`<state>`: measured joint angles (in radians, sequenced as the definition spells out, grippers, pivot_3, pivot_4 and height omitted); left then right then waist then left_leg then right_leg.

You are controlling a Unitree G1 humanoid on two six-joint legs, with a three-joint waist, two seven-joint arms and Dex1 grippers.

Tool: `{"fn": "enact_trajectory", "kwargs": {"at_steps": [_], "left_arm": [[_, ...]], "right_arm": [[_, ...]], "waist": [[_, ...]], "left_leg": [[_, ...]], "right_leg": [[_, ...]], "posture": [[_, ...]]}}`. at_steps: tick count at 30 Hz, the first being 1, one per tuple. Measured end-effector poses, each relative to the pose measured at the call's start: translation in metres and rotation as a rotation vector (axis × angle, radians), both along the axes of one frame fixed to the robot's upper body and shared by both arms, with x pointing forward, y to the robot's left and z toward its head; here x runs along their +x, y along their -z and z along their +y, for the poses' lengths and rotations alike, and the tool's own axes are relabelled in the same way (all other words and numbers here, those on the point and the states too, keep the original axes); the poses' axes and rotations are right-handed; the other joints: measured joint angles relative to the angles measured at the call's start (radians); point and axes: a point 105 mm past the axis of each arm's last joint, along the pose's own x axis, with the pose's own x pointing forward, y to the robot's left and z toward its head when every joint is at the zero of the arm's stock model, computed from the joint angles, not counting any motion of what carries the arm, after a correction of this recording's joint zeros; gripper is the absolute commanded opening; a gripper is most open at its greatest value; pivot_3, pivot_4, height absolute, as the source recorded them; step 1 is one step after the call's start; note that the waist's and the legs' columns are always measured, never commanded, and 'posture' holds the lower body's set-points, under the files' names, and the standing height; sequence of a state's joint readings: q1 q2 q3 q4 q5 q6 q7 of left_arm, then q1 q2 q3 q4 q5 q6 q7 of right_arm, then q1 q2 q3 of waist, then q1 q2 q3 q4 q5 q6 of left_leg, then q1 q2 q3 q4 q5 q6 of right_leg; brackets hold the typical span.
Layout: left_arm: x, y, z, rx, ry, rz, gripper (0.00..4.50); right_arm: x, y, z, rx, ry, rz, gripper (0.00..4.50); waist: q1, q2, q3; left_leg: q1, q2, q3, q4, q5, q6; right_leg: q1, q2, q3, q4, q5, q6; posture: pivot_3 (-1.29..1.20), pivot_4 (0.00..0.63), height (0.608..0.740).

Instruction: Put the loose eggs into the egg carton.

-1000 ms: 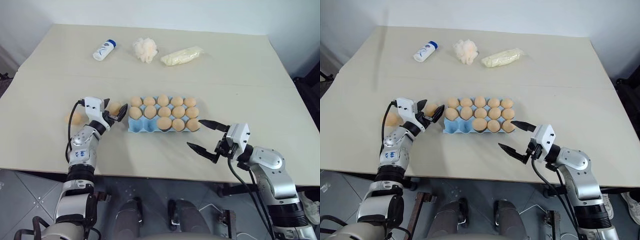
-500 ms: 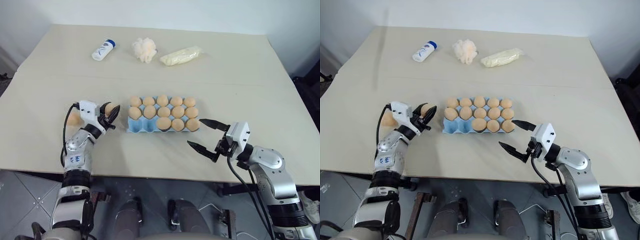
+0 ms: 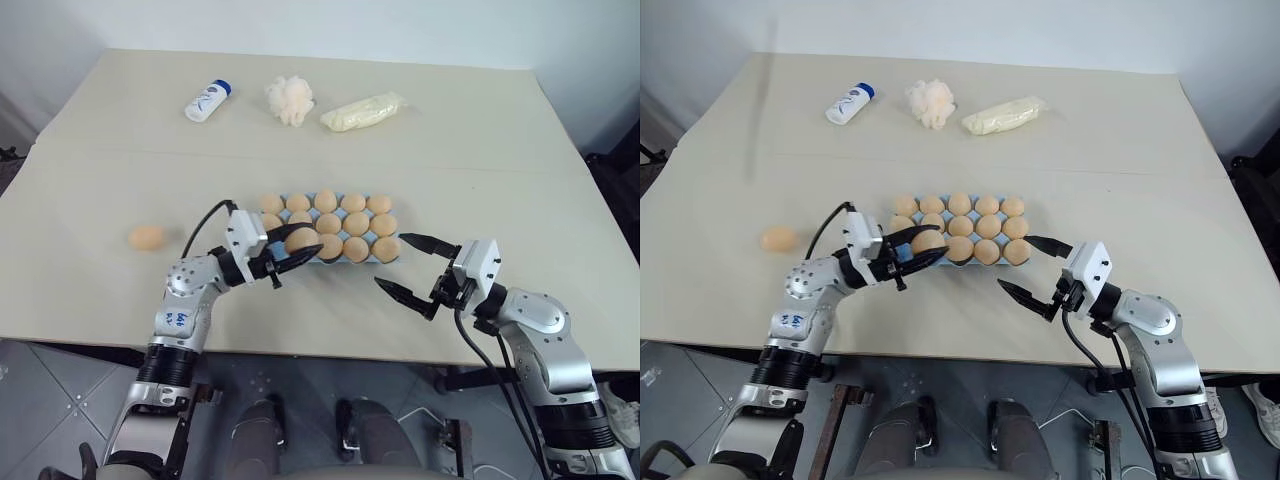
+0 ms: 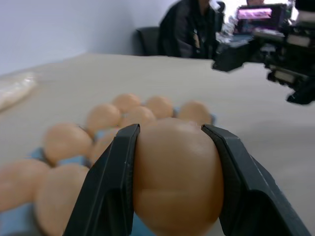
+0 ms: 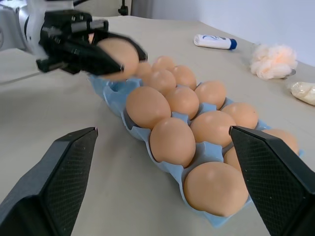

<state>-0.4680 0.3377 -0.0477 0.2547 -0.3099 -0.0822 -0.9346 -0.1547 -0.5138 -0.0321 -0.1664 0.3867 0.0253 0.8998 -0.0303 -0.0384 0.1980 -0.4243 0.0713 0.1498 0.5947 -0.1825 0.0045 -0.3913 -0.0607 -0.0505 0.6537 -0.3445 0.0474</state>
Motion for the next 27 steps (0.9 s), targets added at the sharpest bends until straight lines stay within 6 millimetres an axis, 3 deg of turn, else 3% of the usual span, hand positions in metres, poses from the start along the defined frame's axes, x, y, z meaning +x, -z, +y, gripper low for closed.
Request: {"fn": "enact_trajectory", "kwargs": {"at_steps": [4, 8, 15, 22, 27], "left_arm": [[0.004, 0.007, 0.007, 0.031, -0.023, 0.005, 3.0], [0.012, -0.004, 0.017, 0.019, -0.071, -0.036, 4.28], [0.003, -0.005, 0.047, 0.039, -0.118, -0.031, 4.28], [-0.03, 0.01, 0.119, 0.052, -0.344, 0.016, 4.4], [-0.052, 0.02, 0.157, 0.026, -0.578, 0.01, 4.4]], "right_arm": [[-0.001, 0.003, -0.001, 0.007, 0.017, 0.011, 4.5], [-0.001, 0.002, -0.001, 0.009, 0.019, 0.004, 4.5], [-0.001, 0.002, -0.001, 0.008, 0.016, 0.003, 4.5], [-0.001, 0.001, 0.004, 0.0, -0.033, -0.001, 4.5], [0.0, -0.004, 0.018, 0.002, -0.113, -0.022, 4.5]], "waist": [[0.002, 0.0, 0.0], [0.003, 0.0, 0.0], [-0.003, 0.0, 0.0], [-0.007, 0.0, 0.0], [-0.007, 0.0, 0.0]], "left_leg": [[0.0, 0.0, 0.0, 0.0, 0.0, 0.0], [0.0, 0.0, 0.0, 0.001, 0.0, 0.0], [0.0, 0.001, 0.0, 0.0, 0.0, 0.0], [0.0, 0.001, -0.001, -0.001, -0.001, -0.001], [0.0, 0.001, -0.001, -0.002, -0.001, -0.001]], "right_leg": [[0.0, 0.0, 0.0, 0.0, 0.0, 0.0], [0.001, -0.001, 0.0, 0.0, 0.0, 0.0], [0.0, 0.0, 0.0, 0.0, 0.0, 0.0], [0.0, -0.001, 0.0, 0.0, -0.001, -0.001], [0.0, -0.002, 0.0, -0.001, -0.002, -0.004]], "posture": [[0.0, 0.15, 0.74], [0.0, 0.15, 0.74], [0.0, 0.15, 0.74], [0.0, 0.15, 0.74], [0.0, 0.15, 0.74]]}}
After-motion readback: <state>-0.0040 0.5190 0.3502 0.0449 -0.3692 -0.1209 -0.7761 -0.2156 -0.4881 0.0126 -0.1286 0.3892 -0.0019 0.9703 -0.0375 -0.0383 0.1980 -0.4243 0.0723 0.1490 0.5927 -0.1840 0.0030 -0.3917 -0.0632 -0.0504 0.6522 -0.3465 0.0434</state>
